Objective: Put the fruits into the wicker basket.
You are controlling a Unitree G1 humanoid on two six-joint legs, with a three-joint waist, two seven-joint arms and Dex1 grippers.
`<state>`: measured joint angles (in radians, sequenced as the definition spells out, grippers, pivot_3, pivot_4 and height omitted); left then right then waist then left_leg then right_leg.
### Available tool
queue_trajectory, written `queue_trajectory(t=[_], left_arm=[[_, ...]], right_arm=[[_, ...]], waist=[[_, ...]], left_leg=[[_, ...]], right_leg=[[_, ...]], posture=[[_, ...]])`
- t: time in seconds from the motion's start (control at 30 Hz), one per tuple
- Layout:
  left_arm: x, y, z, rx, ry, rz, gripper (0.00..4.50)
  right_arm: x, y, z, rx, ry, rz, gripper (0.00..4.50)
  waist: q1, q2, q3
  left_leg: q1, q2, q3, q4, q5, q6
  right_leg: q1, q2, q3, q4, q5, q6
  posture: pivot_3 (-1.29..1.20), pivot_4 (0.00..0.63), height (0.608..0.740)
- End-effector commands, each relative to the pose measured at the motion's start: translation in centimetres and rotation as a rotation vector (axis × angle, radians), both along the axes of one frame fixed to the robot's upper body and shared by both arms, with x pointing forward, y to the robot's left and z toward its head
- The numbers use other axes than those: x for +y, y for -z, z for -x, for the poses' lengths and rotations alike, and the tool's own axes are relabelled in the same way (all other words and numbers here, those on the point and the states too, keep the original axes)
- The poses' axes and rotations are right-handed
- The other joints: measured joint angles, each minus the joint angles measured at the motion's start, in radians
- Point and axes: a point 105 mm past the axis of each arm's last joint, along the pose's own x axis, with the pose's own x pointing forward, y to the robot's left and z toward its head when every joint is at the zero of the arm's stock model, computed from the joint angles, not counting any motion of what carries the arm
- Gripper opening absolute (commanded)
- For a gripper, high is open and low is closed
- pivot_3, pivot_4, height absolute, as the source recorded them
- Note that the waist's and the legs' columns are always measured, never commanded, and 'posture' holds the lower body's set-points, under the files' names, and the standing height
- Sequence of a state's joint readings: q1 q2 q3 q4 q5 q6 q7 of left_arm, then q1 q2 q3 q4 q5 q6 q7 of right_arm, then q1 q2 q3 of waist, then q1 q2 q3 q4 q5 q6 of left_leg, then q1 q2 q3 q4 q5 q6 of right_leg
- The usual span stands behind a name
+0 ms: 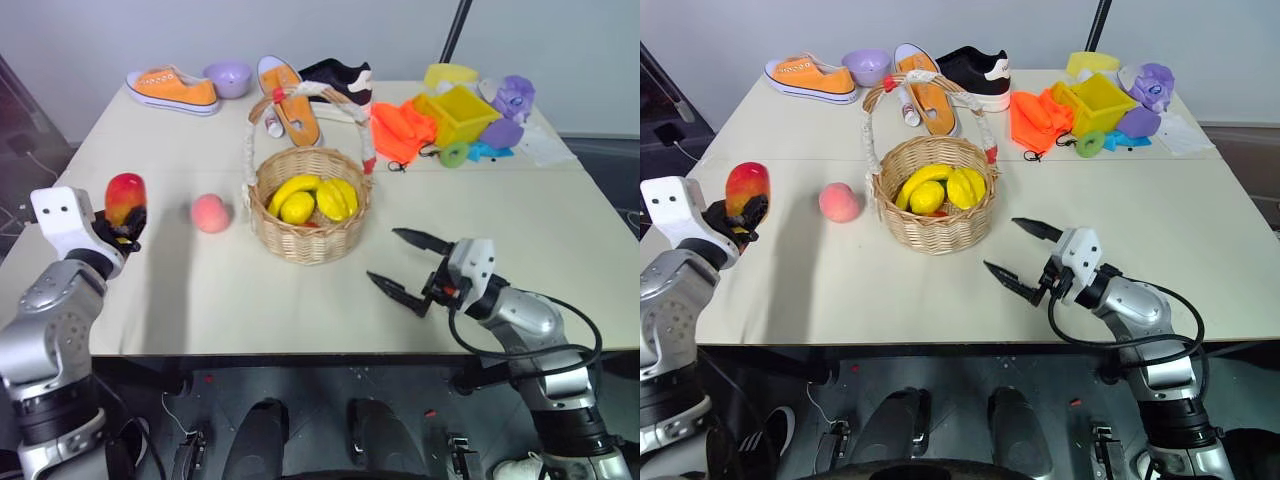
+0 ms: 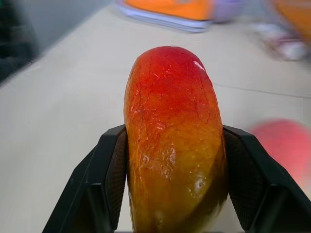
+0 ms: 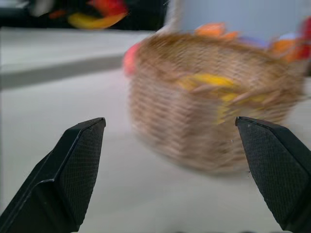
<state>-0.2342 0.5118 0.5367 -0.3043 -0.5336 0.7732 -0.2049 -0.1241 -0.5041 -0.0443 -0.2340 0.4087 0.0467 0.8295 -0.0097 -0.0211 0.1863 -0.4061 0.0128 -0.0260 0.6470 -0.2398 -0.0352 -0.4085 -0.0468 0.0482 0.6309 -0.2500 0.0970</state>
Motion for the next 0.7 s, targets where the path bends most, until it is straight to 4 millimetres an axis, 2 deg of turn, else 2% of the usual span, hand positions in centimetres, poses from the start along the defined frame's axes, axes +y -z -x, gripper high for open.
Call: queue_trajectory(t=[0.03,0.07,0.2,0.33,0.4,0.47,0.53,0.7], left_arm=[[-3.6,-4.4,1.9,-0.172,0.299,-0.023,2.81],[-4.3,-4.7,2.2,-0.178,0.353,-0.017,2.81],[-11.8,-4.4,2.4,-0.168,0.680,-0.012,2.81],[-16.0,-4.4,2.1,-0.180,0.805,0.036,2.81],[-16.7,-4.4,1.1,-0.183,0.784,0.008,2.81],[-16.5,-4.5,-1.0,-0.197,0.703,-0.001,2.81],[-17.3,-4.8,-2.4,-0.221,0.682,-0.001,2.81],[-19.8,-4.6,-4.2,-0.213,0.701,0.112,2.81]], right_arm=[[-1.2,-2.0,-0.9,-0.039,0.077,-0.103,4.50],[-1.3,-2.2,-1.1,-0.038,0.088,-0.120,4.50],[-1.4,-2.8,-1.4,-0.044,0.100,-0.140,4.50],[-1.5,-3.3,-1.6,-0.066,0.121,-0.128,4.50],[-1.5,-3.4,-1.5,-0.075,0.129,-0.114,4.50],[-1.5,-3.4,-1.4,-0.077,0.134,-0.115,4.50],[-1.1,-3.4,-1.0,-0.074,0.124,-0.121,4.50],[-0.5,-3.2,-0.4,-0.070,0.101,-0.122,4.50]], waist=[[0.000,0.000,0.000],[0.000,0.000,0.000],[0.003,0.000,0.000],[-0.003,0.000,0.000],[-0.005,0.000,0.000],[-0.004,0.000,0.000],[-0.003,0.000,0.000],[-0.002,0.000,0.000]], left_leg=[[0.000,0.000,0.000,0.000,0.000,0.000],[0.000,0.000,0.000,0.000,0.000,0.000],[0.000,0.000,0.000,0.000,0.000,0.000],[0.000,-0.001,0.001,0.001,0.000,0.000],[0.000,-0.002,0.000,0.000,0.000,0.000],[0.000,-0.001,0.000,0.000,0.000,0.000],[0.001,-0.001,0.000,0.000,0.000,0.000],[0.000,-0.002,0.000,0.000,0.000,0.000]], right_leg=[[0.000,0.000,0.000,0.000,0.000,0.000],[0.000,0.000,0.000,0.000,0.000,0.000],[0.001,-0.001,0.000,0.000,0.000,0.000],[0.001,0.000,0.001,-0.001,0.000,0.000],[0.000,0.002,0.001,0.000,0.001,0.001],[0.000,0.003,0.001,0.001,0.002,0.004],[0.000,0.004,0.001,0.001,0.002,0.004],[0.000,0.003,0.001,0.000,0.002,0.004]], posture=[[0.00,0.150,0.740],[0.00,0.150,0.740],[0.00,0.150,0.740],[0.00,0.150,0.740],[0.00,0.150,0.740],[0.00,0.150,0.740],[0.00,0.150,0.740],[0.00,0.150,0.740]])
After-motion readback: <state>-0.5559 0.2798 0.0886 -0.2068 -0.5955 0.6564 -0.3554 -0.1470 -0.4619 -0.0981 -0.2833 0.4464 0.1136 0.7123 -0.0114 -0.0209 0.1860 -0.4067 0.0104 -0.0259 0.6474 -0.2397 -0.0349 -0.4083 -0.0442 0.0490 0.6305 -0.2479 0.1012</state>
